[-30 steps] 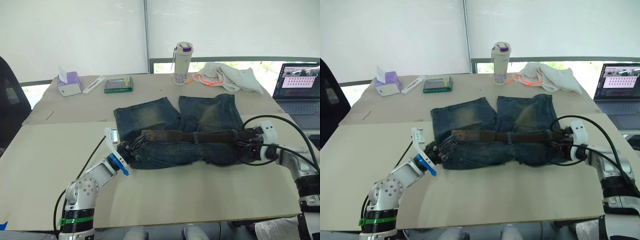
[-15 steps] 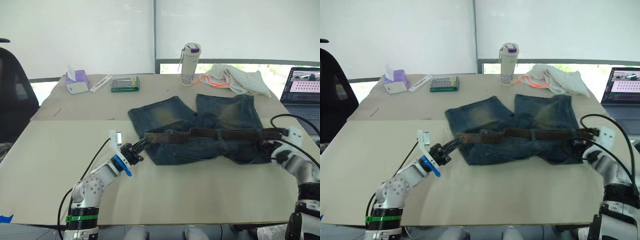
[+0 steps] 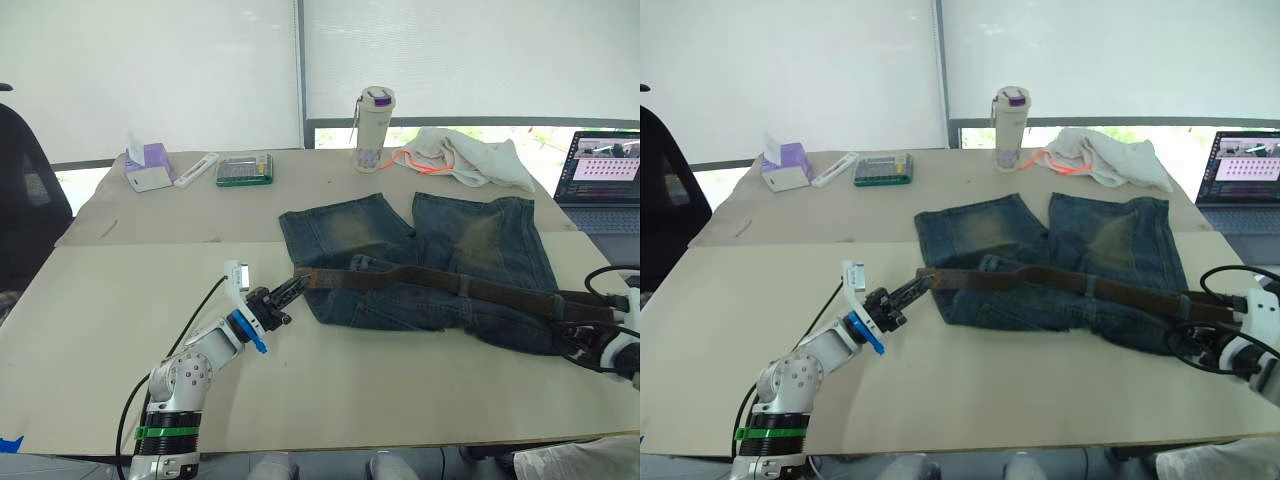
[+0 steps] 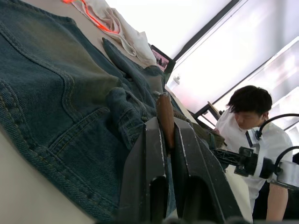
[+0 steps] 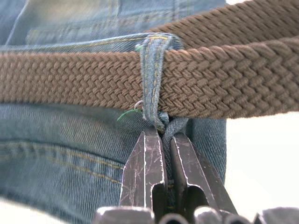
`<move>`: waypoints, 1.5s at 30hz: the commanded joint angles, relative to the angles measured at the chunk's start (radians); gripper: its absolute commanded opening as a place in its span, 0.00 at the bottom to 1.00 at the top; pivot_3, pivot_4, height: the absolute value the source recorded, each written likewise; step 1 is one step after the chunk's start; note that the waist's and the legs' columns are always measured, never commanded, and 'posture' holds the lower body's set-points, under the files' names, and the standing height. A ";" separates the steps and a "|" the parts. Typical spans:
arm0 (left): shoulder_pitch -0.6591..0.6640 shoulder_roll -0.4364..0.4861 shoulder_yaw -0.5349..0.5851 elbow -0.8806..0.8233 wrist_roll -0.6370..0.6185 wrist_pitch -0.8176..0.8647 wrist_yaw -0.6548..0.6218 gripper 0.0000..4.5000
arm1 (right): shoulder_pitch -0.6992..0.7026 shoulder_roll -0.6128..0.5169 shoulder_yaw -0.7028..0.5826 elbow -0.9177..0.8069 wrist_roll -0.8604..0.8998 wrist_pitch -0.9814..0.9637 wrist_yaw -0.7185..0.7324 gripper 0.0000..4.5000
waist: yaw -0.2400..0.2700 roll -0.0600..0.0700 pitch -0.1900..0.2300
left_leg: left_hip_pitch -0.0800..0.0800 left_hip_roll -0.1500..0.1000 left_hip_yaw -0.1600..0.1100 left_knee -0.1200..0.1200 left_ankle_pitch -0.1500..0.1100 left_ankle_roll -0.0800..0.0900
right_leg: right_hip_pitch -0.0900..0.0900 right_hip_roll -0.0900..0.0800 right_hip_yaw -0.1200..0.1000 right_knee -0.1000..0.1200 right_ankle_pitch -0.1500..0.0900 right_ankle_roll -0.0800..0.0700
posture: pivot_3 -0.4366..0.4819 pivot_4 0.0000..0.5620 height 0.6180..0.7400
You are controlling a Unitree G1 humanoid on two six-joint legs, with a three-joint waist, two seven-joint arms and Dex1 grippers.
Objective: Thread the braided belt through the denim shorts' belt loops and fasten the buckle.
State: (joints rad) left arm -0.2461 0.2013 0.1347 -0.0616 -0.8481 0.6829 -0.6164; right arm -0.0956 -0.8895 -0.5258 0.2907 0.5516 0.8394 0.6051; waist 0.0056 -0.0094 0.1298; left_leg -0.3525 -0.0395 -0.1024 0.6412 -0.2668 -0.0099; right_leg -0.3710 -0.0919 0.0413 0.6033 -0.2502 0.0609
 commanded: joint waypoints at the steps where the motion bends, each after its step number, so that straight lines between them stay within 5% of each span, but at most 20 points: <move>1: -0.009 0.012 0.007 -0.011 -0.001 -0.002 -0.019 0.00 | -0.054 -0.067 -0.045 0.131 -0.078 -0.132 -0.026 0.01 | 0.000 0.000 0.001 | 0.000 0.000 0.000 0.000 0.000 0.000 | 0.000 0.000 0.000 0.000 0.000 0.000 | 0.48 0.27 1.00; 7: -0.006 0.003 -0.001 -0.021 -0.004 0.000 -0.017 0.00 | -0.097 -0.073 -0.025 0.129 -0.086 -0.235 0.060 0.01 | -0.005 -0.001 0.003 | 0.000 0.000 0.000 0.000 0.000 0.000 | 0.000 0.000 0.000 0.000 0.000 0.000 | 0.48 0.27 1.00; 20: -0.014 -0.038 -0.025 -0.088 -0.085 0.075 -0.019 0.00 | 0.066 -0.111 -0.154 -0.126 0.152 0.064 0.331 0.97 | -0.009 -0.001 0.003 | 0.000 0.000 0.000 0.000 0.000 0.000 | 0.000 0.000 0.000 0.000 0.000 0.001 | 0.48 0.27 1.00; 35: -0.060 -0.055 -0.050 -0.086 -0.099 0.100 -0.011 0.00 | 0.098 -0.134 -0.214 0.014 0.043 -0.054 0.286 0.97 | -0.009 -0.001 0.003 | 0.000 0.000 0.001 0.000 0.000 0.000 | 0.001 0.000 0.001 0.000 -0.001 0.002 | 0.48 0.27 1.00; 43: -0.084 -0.079 -0.058 -0.086 -0.111 0.107 0.000 0.00 | 0.086 -0.017 -0.217 -0.336 0.349 0.208 0.310 0.97 | -0.019 -0.001 0.004 | -0.001 0.001 0.000 0.000 -0.001 0.000 | 0.003 0.001 0.001 0.000 -0.001 0.002 | 0.48 0.27 1.00; 45: -0.098 -0.096 -0.059 -0.093 -0.126 0.121 0.022 0.00 | 0.043 0.103 -0.124 -0.460 0.456 0.281 0.229 0.97 | -0.017 -0.001 0.004 | 0.000 0.001 0.000 0.000 -0.001 0.000 | 0.002 0.001 0.001 0.000 -0.001 0.002 | 0.48 0.27 1.00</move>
State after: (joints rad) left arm -0.3142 0.1168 0.0741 -0.1230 -0.9453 0.7910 -0.6062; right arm -0.0227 -0.8485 -0.7056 -0.0543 0.8941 1.0552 0.8868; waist -0.0111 -0.0107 0.1336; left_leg -0.3525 -0.0383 -0.1028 0.6415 -0.2674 -0.0096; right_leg -0.3686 -0.0908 0.0421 0.6035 -0.2510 0.0628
